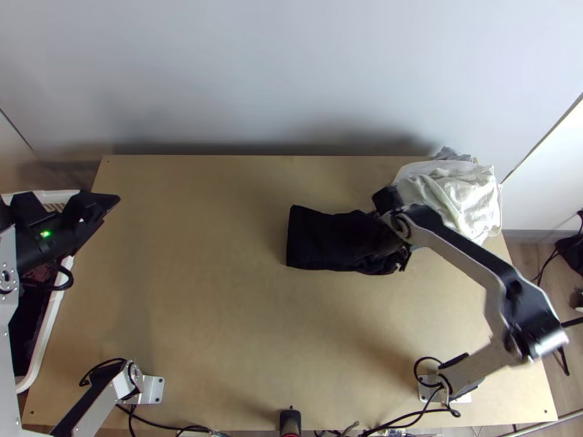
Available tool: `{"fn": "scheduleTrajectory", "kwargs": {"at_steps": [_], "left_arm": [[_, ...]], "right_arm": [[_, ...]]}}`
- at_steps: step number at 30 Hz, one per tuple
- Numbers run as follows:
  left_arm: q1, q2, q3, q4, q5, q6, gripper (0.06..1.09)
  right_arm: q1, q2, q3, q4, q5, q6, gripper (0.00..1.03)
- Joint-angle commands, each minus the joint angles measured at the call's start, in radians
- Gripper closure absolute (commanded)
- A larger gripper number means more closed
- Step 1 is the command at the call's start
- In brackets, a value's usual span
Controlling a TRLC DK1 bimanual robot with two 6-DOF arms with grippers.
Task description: Fold the t-shirt
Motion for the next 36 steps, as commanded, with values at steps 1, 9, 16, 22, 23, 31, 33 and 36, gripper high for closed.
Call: {"fn": "scheduleTrajectory", "kwargs": {"at_steps": [1, 9, 16, 22, 23, 31, 33, 36], "left_arm": [[0.008, -0.030, -0.004, -0.014, 0.002, 0.005, 0.11], [0.012, -0.075, -0.028, -0.031, 0.002, 0.006, 0.11], [0.033, -0.113, -0.051, -0.041, 0.010, 0.025, 0.11], [0.038, -0.136, -0.084, -0.041, 0.010, 0.051, 0.11], [0.042, -0.142, -0.088, -0.041, 0.010, 0.054, 0.11], [0.062, -0.185, -0.107, -0.048, 0.010, 0.083, 0.11], [0.073, -0.185, -0.096, -0.048, 0.010, 0.097, 0.11], [0.087, -0.185, -0.091, -0.051, 0.010, 0.112, 0.11]], "right_arm": [[0.005, -0.212, 0.010, 0.046, -0.001, 0.046, 0.84], [0.022, -0.360, -0.020, 0.066, -0.001, 0.146, 0.04], [0.192, -0.476, -0.168, 0.078, 0.017, 0.125, 0.04], [0.364, -0.490, -0.218, -0.051, 0.106, 0.194, 0.04], [0.370, -0.498, -0.224, -0.056, 0.106, 0.221, 0.04], [0.387, -0.508, -0.325, 0.003, 0.109, 0.301, 0.04], [0.436, -0.498, -0.340, 0.012, 0.216, 0.226, 0.04], [0.514, -0.450, -0.317, -0.033, 0.379, 0.099, 0.04]]}}
